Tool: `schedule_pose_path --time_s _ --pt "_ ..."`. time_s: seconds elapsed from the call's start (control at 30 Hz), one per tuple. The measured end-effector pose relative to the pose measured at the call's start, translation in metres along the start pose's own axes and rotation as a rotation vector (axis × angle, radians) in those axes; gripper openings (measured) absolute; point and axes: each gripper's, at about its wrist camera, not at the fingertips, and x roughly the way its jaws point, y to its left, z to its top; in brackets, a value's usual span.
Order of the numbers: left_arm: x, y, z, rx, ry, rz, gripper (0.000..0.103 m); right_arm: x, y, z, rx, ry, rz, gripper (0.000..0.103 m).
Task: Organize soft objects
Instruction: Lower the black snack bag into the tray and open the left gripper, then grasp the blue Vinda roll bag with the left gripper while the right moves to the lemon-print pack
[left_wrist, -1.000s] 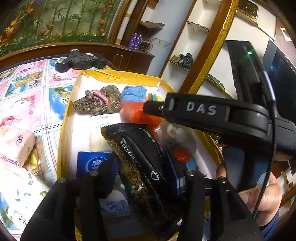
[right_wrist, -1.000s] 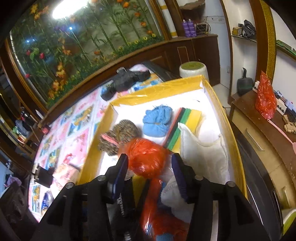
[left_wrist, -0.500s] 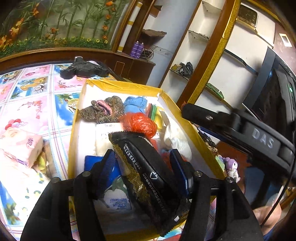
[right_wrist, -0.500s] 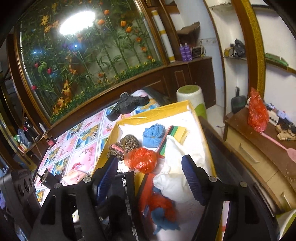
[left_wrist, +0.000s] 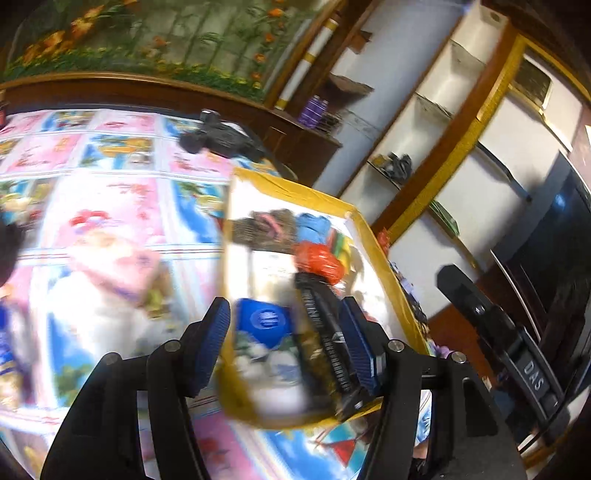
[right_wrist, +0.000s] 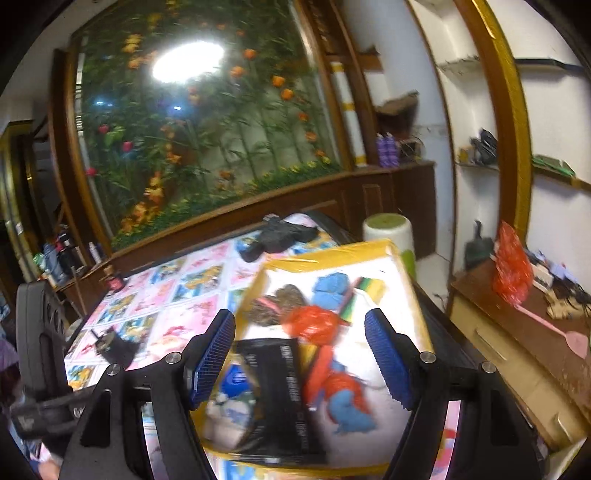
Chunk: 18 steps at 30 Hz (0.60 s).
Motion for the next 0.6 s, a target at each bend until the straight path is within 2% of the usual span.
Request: schedule_pose_path --time_s 0.2,0.3,0.37,0.47,0.6 --pt "-0.04 0.043 -0.004 -0.047 -0.01 0.076 0.06 0.006 0.021 -0.011 -0.043 0.04 0.179 0.08" --pt "-0.061 0.072 -0.009 -0.082 0.009 0.124 0.06 0.01 0.041 -0.017 -0.128 0.057 0.177 0.083" --pt "-0.074 0.09 -0.014 -0.099 -0.002 0.193 0.062 0.015 0.054 -0.022 -0.176 0.072 0.186 0.087" --pt "-0.086 0.116 -0.019 -0.132 -0.002 0.295 0.068 0.027 0.065 -0.023 -0.19 0.095 0.219 0.09" --pt "-0.081 0.142 -0.025 -0.18 0.02 0.347 0.068 0.037 0.079 -0.025 -0.188 0.145 0.242 0.09"
